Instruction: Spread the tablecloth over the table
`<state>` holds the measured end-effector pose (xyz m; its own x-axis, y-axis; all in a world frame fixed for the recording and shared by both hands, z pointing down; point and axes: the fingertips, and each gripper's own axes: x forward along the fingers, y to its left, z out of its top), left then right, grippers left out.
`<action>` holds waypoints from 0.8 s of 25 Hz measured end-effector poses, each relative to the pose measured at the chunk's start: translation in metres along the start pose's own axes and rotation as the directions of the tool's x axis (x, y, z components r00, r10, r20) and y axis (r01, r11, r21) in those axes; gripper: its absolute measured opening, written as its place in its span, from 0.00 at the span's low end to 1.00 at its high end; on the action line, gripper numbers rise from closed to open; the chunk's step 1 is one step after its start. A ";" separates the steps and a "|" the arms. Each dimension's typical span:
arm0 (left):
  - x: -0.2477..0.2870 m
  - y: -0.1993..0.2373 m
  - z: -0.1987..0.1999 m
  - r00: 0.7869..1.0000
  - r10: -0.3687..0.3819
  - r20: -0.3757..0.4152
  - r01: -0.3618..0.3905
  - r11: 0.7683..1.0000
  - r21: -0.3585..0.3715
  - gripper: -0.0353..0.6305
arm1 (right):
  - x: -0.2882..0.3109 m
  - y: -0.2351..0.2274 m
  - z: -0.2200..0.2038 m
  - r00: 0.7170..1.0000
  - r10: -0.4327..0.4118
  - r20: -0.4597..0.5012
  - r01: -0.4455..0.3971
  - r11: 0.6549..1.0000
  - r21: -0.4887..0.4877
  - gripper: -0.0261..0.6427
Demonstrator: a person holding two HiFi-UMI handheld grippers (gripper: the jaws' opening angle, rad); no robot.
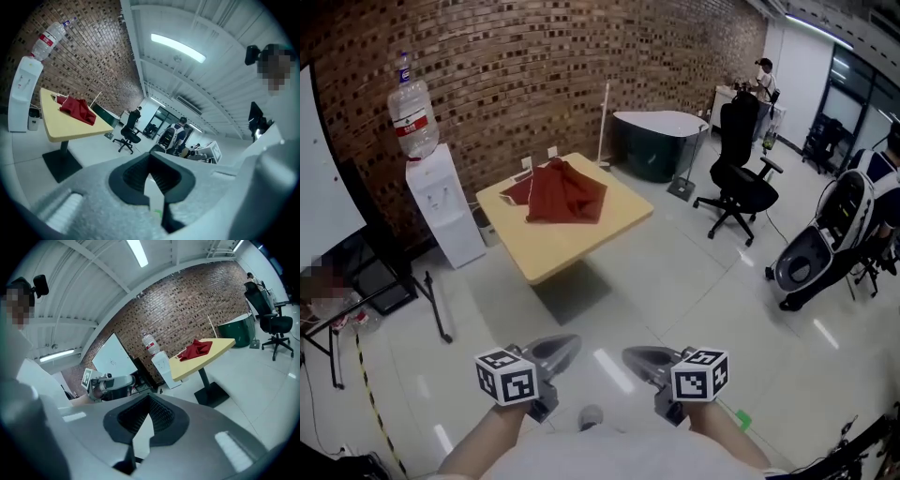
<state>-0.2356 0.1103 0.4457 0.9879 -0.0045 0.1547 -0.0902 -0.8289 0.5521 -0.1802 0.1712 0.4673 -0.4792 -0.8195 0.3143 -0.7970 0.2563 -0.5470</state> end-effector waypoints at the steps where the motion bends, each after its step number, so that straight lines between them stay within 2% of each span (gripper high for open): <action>1: 0.008 0.020 0.021 1.000 0.004 0.005 -0.004 1.000 -0.002 0.06 | 0.014 -0.011 0.021 1.000 -0.006 -0.003 0.006 1.000 0.002 0.04; 4: 0.035 0.065 0.069 1.000 0.002 0.020 -0.002 1.000 -0.018 0.06 | 0.044 -0.042 0.074 1.000 -0.020 0.003 0.020 1.000 0.000 0.04; 6: 0.052 0.085 0.088 1.000 -0.003 0.030 0.003 1.000 -0.023 0.06 | 0.055 -0.062 0.095 0.999 -0.032 0.012 0.032 0.999 -0.005 0.04; 12: 0.080 0.127 0.113 1.000 0.007 0.017 -0.006 0.999 -0.041 0.06 | 0.071 -0.109 0.133 0.997 -0.059 0.044 0.057 0.997 0.049 0.04; 16: 0.098 0.154 0.130 0.999 0.032 0.030 -0.030 0.998 -0.051 0.06 | 0.083 -0.145 0.166 0.993 -0.086 0.084 0.084 0.996 0.036 0.04; 20: 0.120 0.180 0.150 0.997 0.067 0.025 -0.067 0.997 -0.027 0.06 | 0.107 -0.188 0.201 0.993 -0.066 0.099 0.061 0.997 0.048 0.04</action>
<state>-0.1142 -0.1233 0.4413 0.9824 -0.0739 0.1714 -0.1592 -0.8115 0.5623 -0.0074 -0.0674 0.4482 -0.3868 -0.8814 0.2709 -0.8061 0.1806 -0.5635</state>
